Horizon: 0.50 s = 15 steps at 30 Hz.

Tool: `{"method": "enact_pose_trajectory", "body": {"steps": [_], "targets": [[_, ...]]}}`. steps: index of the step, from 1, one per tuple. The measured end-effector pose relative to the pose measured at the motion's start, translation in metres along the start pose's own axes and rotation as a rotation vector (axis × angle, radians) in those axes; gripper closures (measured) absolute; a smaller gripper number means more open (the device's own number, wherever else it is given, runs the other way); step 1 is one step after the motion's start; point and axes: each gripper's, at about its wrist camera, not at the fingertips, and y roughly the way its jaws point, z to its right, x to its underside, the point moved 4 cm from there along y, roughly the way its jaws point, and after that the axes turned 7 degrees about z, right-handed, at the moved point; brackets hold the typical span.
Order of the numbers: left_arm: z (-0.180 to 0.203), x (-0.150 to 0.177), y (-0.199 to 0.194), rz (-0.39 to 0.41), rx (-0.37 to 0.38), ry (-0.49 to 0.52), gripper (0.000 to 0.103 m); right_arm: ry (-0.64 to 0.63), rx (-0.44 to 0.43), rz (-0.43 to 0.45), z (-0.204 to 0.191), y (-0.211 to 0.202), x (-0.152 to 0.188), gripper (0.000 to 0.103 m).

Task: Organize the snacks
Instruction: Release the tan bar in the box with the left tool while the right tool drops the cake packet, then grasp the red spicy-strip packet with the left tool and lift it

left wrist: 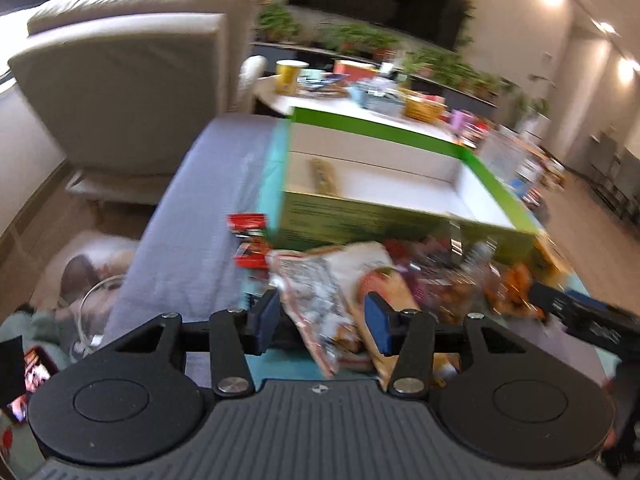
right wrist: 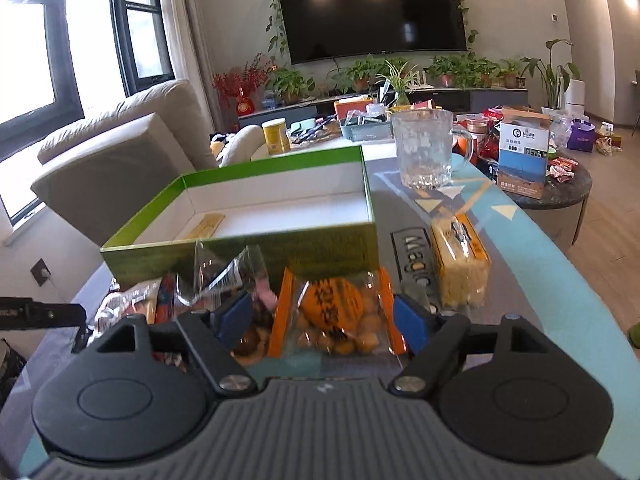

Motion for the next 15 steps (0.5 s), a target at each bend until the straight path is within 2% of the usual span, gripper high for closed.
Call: {"method": "enact_pose_trajectory", "body": {"steps": [5,8,12,15], "targets": [[0.023,0.010,-0.015,-0.019,0.131,0.099,0.058,0.000,0.004,-0.014,0.004,0.001,0.006,0.055],[0.032,0.020,-0.018,-0.036,0.182,0.169,0.058,0.007,0.014,-0.023,0.008,0.001,0.011,0.055],[0.036,0.033,-0.012,-0.068,0.172,0.244,0.058,0.023,0.016,-0.032,0.012,0.002,0.015,0.055],[0.034,0.037,-0.006,-0.093,0.182,0.253,0.059,0.017,0.016,-0.031,0.012,0.001,0.015,0.055]]}}
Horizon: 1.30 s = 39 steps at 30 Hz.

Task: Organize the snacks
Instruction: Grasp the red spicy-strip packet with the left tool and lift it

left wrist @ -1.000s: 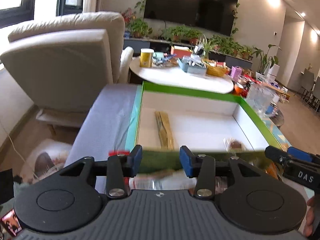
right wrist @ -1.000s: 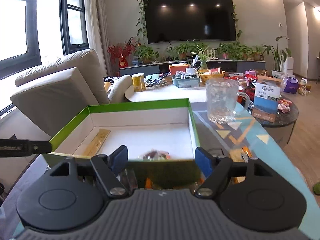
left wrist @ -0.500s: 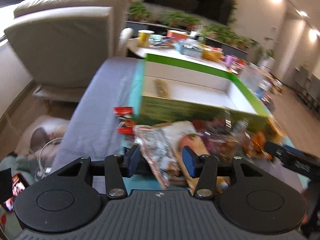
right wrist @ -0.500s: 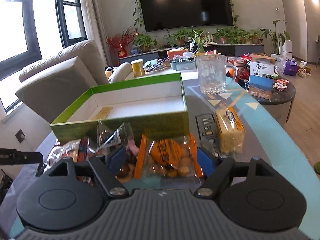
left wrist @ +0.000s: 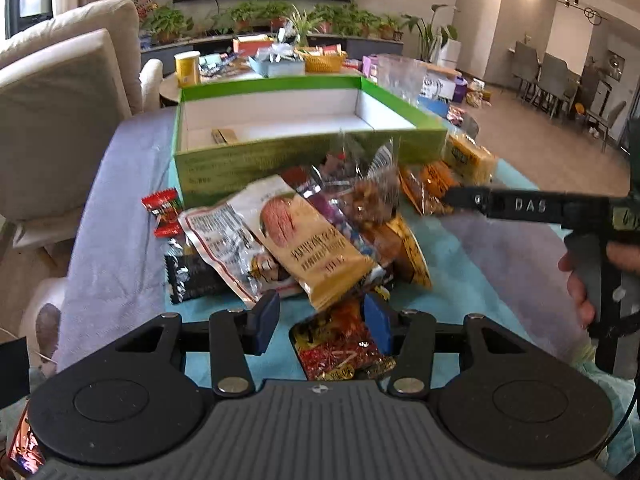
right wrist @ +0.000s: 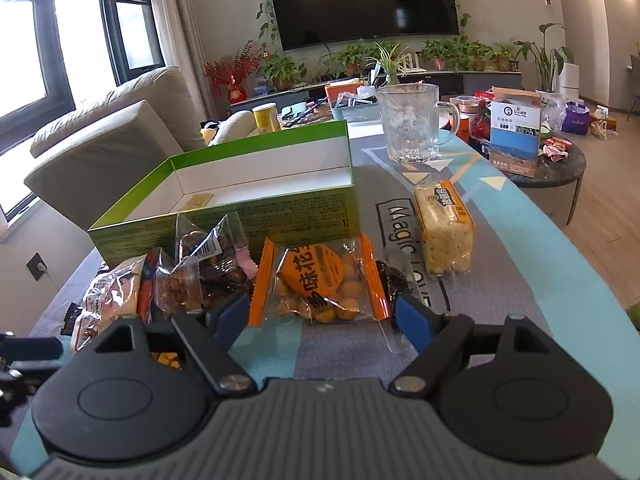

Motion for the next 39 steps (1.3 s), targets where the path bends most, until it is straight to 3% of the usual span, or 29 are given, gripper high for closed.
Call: {"method": "enact_pose_trajectory", "body": {"steps": [2,4,7,16,28,34,39], "targets": [[0.000,0.003,0.003,-0.006,0.011,0.005,0.061,-0.001,0.002,0.002,0.001,-0.001,-0.001,0.055],[-0.001,0.005,0.006,-0.012,0.009,0.021,0.087,0.003,0.005,0.002,0.001,0.001,-0.001,0.055],[-0.001,0.007,0.007,-0.024,-0.003,0.055,0.097,-0.002,0.004,-0.006,0.000,0.003,0.000,0.055],[-0.006,0.004,-0.004,-0.007,0.044,0.023,0.100,-0.029,0.016,-0.036,-0.003,0.017,0.003,0.055],[-0.003,0.003,-0.015,0.006,0.040,0.015,0.101,-0.178,0.045,-0.036,-0.014,0.043,0.002,0.055],[-0.001,0.011,-0.010,-0.008,0.042,0.002,0.102,-0.319,0.060,-0.034,-0.031,0.046,0.009,0.055],[-0.001,0.005,-0.019,0.024,0.041,0.004,0.102,-0.288,0.050,-0.010,-0.028,0.035,0.004,0.056]]}}
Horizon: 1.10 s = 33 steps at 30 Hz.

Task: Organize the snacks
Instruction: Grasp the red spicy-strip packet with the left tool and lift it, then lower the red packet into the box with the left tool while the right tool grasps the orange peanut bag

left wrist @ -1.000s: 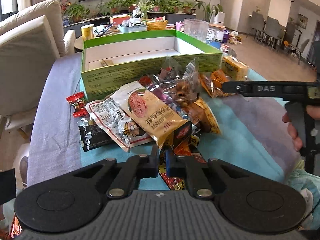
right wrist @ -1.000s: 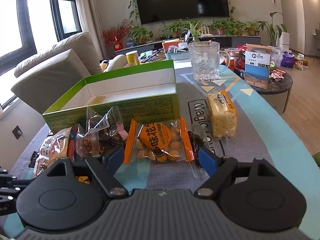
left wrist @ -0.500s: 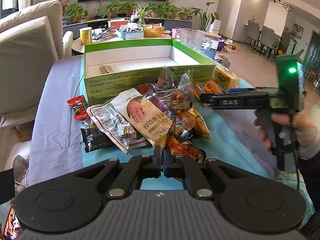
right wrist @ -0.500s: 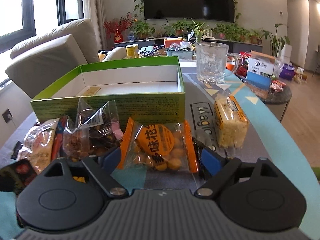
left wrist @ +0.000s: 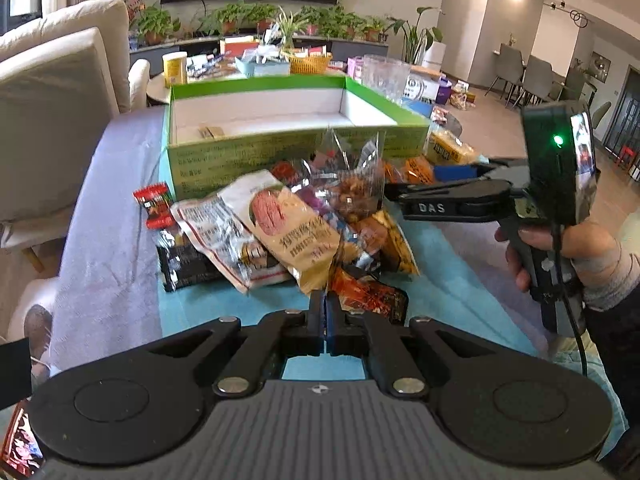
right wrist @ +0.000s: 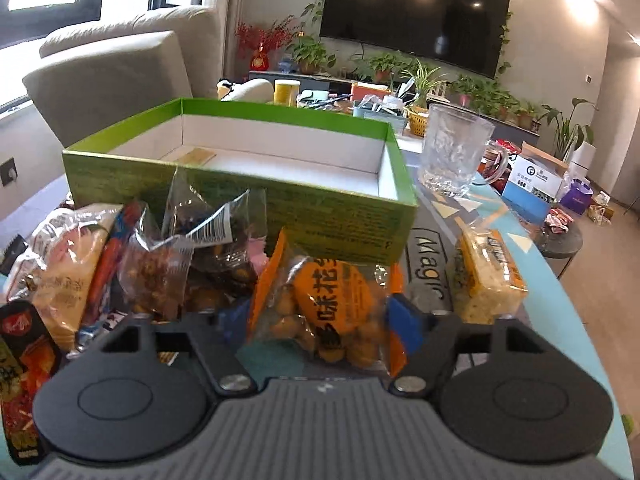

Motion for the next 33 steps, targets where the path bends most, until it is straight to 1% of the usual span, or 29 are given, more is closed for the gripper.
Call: {"method": "enact_pose_trajectory", "body": {"steps": [11,17,24,28,33], "targets": [[-0.001,-0.015,-0.015,0.069,-0.020,0.003,0.102,0.107,-0.040,0.076,0.011,-0.032,-0.016,0.056],[-0.003,-0.026,-0.019,0.114,-0.038,0.004,0.102,0.112,-0.060,0.136,0.009,-0.045,-0.030,0.056],[-0.008,-0.048,-0.020,0.173,-0.054,-0.005,0.102,0.114,-0.070,0.165,0.010,-0.048,-0.038,0.056],[-0.011,-0.063,-0.016,0.219,-0.100,-0.027,0.102,0.129,-0.073,0.171,0.011,-0.045,-0.042,0.056],[-0.013,-0.078,-0.007,0.279,-0.135,-0.073,0.102,0.134,-0.076,0.191,0.011,-0.045,-0.050,0.056]]}}
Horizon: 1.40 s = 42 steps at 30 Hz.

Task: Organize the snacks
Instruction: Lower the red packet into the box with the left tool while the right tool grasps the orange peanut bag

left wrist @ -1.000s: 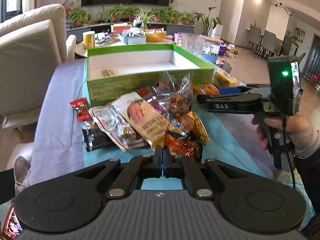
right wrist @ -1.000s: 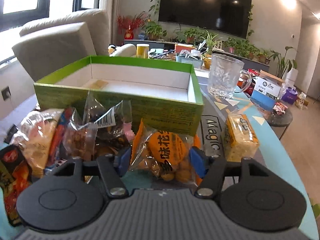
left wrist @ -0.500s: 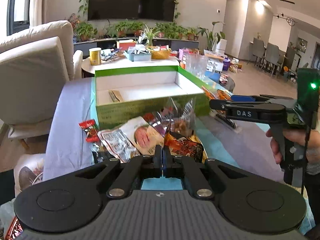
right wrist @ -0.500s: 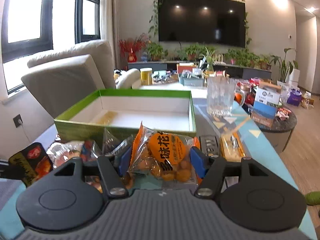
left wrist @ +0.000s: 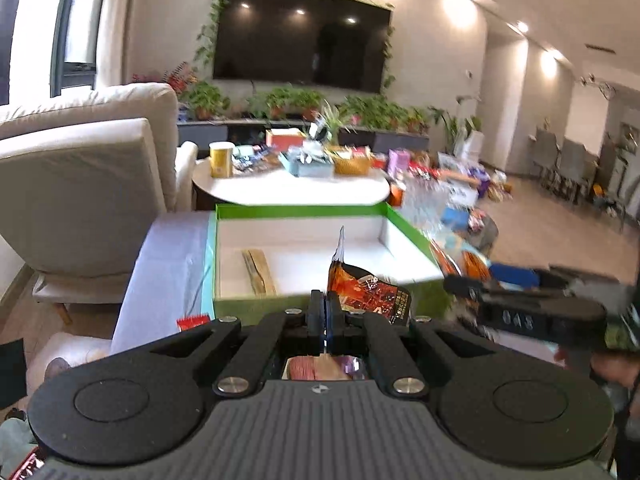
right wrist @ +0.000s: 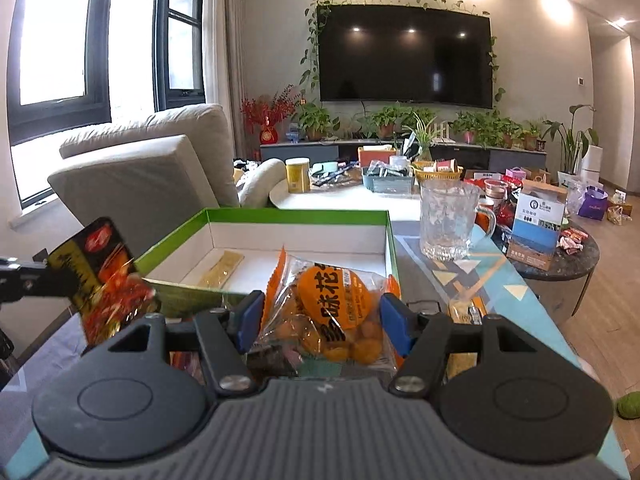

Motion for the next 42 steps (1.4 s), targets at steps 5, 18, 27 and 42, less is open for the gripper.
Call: {"method": "enact_pose_trajectory", "body": {"steps": [5,18,27,42], "targets": [[0.009,-0.013,0.018,0.054,-0.026,-0.018,0.102,-0.002,0.000,0.021,-0.001,0.005,-0.008,0.056],[-0.004,-0.033,0.062,0.079,-0.059,-0.033,0.102,-0.030,0.032,0.021,0.007,0.022,-0.012,0.056],[-0.008,-0.021,0.071,0.034,-0.055,-0.041,0.102,-0.256,-0.025,-0.154,-0.005,0.014,0.055,0.055],[-0.006,-0.015,0.060,0.010,-0.067,-0.048,0.102,-0.066,-0.074,-0.271,0.003,0.038,0.065,0.056]]}}
